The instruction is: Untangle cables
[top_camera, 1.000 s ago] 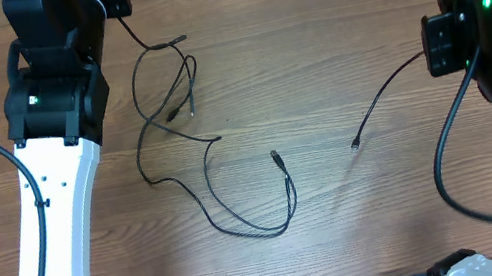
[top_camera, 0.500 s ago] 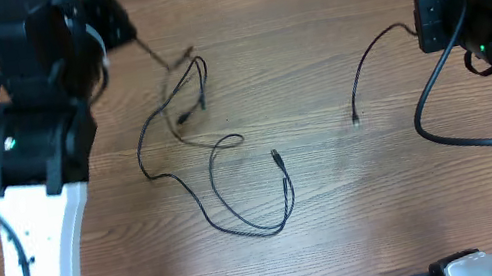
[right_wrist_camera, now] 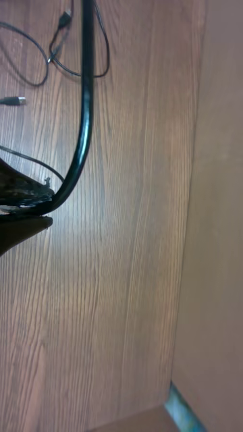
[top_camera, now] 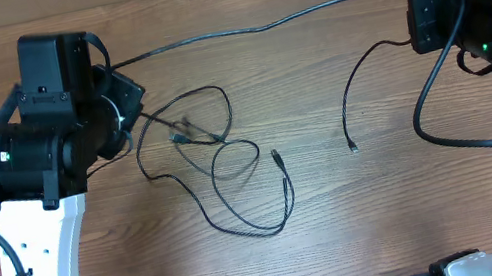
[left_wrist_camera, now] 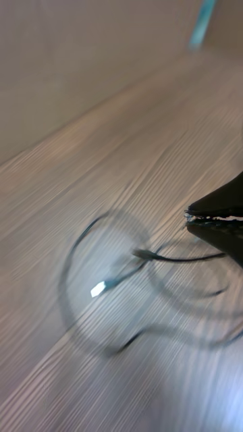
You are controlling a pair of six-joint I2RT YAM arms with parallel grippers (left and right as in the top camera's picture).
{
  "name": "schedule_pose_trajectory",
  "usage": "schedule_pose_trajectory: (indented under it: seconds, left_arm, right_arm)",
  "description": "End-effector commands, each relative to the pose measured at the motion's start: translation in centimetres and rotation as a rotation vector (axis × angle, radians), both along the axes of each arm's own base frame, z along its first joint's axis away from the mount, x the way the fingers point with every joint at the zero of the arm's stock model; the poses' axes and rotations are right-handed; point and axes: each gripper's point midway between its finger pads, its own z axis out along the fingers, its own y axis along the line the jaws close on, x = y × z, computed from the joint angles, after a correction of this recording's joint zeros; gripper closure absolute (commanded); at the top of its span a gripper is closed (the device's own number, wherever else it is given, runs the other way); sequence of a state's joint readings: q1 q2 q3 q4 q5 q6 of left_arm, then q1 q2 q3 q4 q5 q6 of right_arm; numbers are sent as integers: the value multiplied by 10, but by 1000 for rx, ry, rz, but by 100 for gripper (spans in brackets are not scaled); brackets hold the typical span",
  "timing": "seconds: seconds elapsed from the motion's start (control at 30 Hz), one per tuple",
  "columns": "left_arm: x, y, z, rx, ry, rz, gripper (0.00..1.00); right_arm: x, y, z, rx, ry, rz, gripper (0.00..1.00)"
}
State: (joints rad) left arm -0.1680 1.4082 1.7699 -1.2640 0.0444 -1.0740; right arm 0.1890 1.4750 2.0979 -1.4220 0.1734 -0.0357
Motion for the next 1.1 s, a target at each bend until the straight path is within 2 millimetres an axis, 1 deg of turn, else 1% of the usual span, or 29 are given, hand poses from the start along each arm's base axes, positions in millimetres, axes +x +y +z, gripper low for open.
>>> schedule_pose_trajectory:
  seconds: [0.0,0.1,0.17,0.2,0.23,0.27,0.33,0.4,0.47,0.53,0.7,0.8,0.9,1.0,1.07]
  left_arm:
    - [-4,-37,20,-298,9,-27,96]
    - [-9,-67,38,-499,34,-95,96]
    - [-5,-75,49,-549,4,-125,96]
    - [0,-73,51,-537,-23,-123,96]
    - [6,-67,51,-503,-51,-100,96]
    - [12,-56,48,-446,-76,-55,96]
    - [22,-26,39,-285,-119,50,96]
    - [28,5,33,-109,-155,131,96]
    - [30,36,30,82,-174,195,96]
    - [32,61,30,240,-179,244,96]
    - [34,106,29,603,-130,282,96]
    - [38,121,24,749,-75,277,96]
    - [43,129,17,855,-16,251,96]
    - [45,128,7,874,24,223,96]
    - [46,126,5,862,24,213,96]
  right_arm:
    - [-1,-19,6,-32,-26,-79,96]
    - [-1,-19,6,-31,-27,-79,96]
    - [-1,-19,6,-31,-26,-79,96]
    - [-2,-19,6,-31,-26,-79,96]
    - [-2,-19,6,-32,-26,-79,96]
    - [-2,-19,6,-32,-25,-79,96]
    - [-2,-19,6,-32,-23,-79,96]
    - [-2,-19,6,-33,-23,-79,96]
    - [-2,-19,6,-32,-24,-79,96]
    - [-1,-19,7,-31,-29,-80,96]
    - [5,-19,14,-26,-68,-86,96]
    - [10,-25,20,-20,-98,-106,96]
    - [13,-38,23,-18,-114,-144,96]
    - [13,-53,23,-19,-112,-186,96]
    - [12,-61,21,-13,-104,-204,96]
